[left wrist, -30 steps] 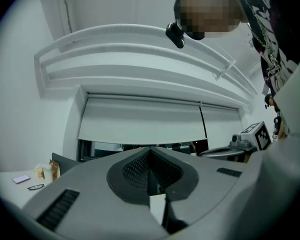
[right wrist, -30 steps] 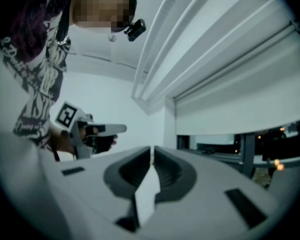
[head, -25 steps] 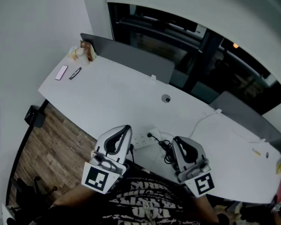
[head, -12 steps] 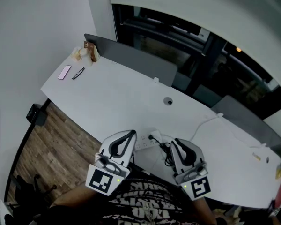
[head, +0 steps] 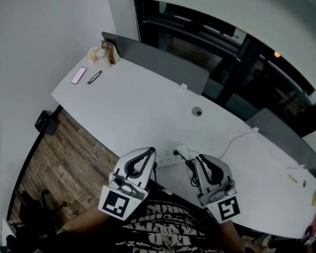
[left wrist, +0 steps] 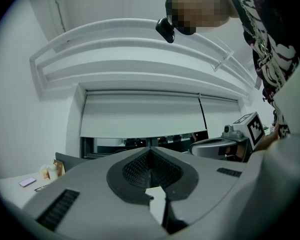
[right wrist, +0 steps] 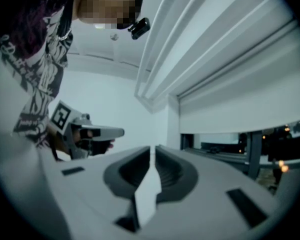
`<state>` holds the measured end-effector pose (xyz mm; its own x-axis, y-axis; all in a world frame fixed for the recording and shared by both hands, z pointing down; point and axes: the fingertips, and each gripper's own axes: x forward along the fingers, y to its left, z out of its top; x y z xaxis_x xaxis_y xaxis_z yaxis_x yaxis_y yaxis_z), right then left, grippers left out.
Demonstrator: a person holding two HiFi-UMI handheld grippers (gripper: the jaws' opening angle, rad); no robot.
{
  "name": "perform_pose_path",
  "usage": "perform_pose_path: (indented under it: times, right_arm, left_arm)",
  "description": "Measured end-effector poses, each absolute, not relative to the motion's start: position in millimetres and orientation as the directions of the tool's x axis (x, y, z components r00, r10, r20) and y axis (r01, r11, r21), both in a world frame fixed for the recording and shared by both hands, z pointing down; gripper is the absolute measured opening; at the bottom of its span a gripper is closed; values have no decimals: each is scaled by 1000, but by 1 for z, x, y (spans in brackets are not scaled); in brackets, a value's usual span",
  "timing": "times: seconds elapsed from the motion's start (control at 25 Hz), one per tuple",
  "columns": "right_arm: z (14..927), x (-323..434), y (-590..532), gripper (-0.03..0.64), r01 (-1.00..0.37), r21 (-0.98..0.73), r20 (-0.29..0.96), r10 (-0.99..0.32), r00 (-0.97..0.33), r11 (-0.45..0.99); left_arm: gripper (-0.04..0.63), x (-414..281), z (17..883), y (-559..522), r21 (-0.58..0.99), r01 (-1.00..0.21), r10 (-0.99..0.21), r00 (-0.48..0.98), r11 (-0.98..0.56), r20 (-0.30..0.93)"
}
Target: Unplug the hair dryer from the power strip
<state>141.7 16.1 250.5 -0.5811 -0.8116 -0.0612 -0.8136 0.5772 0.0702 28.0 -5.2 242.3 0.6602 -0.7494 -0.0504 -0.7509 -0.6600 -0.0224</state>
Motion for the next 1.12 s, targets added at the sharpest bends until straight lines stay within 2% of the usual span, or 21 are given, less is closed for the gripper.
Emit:
perform_pose_path:
  times: [0.84, 1.12]
  right_arm:
    - [255, 123, 16, 44, -782, 65, -34, -782, -622, 620]
    - [299, 136, 6, 44, -795, -4, 68, -793, -606, 607]
  left_arm:
    - [28, 25, 248, -5, 1, -745, -745, 666, -667, -33]
    - [28, 13, 270, -10, 13, -763, -763, 646, -646, 23]
